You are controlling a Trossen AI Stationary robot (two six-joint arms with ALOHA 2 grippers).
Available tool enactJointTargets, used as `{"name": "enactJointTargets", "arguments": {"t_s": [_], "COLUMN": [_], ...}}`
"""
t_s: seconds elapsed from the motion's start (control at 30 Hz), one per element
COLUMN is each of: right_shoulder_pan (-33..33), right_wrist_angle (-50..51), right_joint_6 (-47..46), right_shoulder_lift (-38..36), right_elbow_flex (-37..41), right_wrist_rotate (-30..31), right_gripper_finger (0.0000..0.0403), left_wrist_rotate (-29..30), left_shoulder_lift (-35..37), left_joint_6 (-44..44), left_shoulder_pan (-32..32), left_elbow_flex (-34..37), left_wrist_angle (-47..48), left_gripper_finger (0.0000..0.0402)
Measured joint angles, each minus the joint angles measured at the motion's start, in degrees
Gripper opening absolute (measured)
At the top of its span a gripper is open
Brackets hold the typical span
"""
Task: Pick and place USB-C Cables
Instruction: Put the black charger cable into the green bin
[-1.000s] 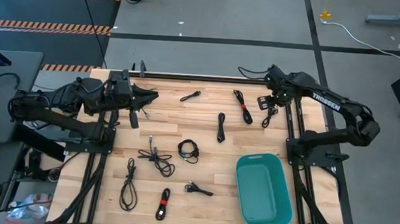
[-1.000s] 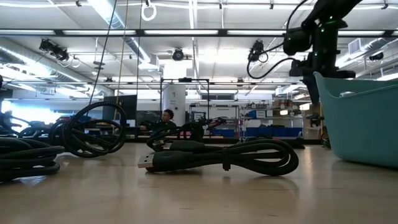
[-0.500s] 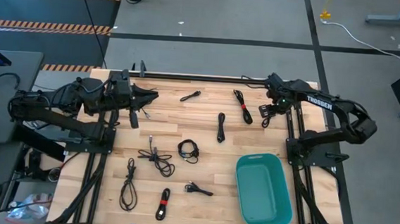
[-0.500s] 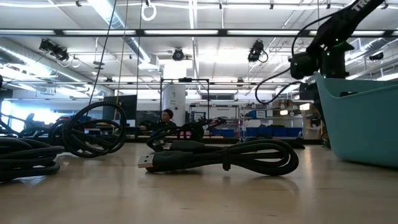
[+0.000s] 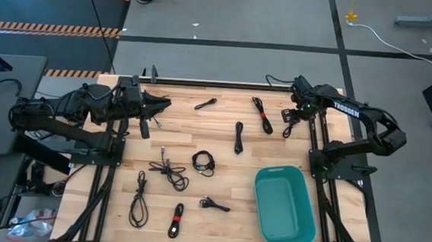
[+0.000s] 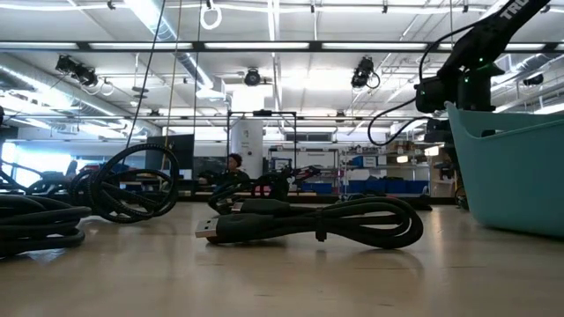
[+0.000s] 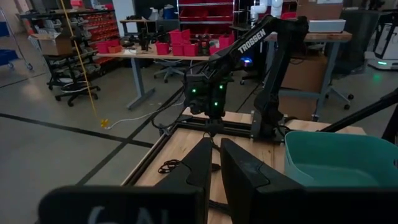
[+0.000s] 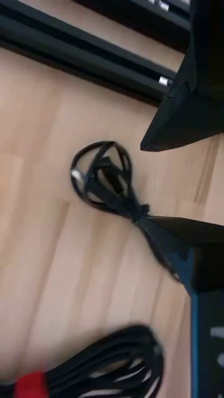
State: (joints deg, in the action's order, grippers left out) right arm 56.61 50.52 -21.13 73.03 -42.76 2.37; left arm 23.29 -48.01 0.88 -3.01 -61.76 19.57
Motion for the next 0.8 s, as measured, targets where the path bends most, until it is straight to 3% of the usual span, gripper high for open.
{"name": "enactJointTargets", "arguments": {"t_s": [0.33, 0.8], "right_shoulder_pan": [-0.06, -8.11], "right_wrist_angle": [-2.03, -1.97], "right_joint_6": [-8.77, -14.98], "right_shoulder_lift": [0.02, 0.04], "right_elbow_flex": [0.0, 0.0], "right_wrist_rotate": [-4.63, -6.51], "right_gripper_finger": [0.0187, 0.0187], "left_wrist_rotate": [0.0, 0.0], "left_shoulder_lift": [0.0, 0.0], "left_joint_6": [0.0, 0.02], "left_shoulder_pan": [0.0, 0.0], "left_elbow_flex": [0.0, 0.0], "left_wrist_angle": [0.0, 0.0], "left_gripper_finger": [0.0041, 0.0041]}}
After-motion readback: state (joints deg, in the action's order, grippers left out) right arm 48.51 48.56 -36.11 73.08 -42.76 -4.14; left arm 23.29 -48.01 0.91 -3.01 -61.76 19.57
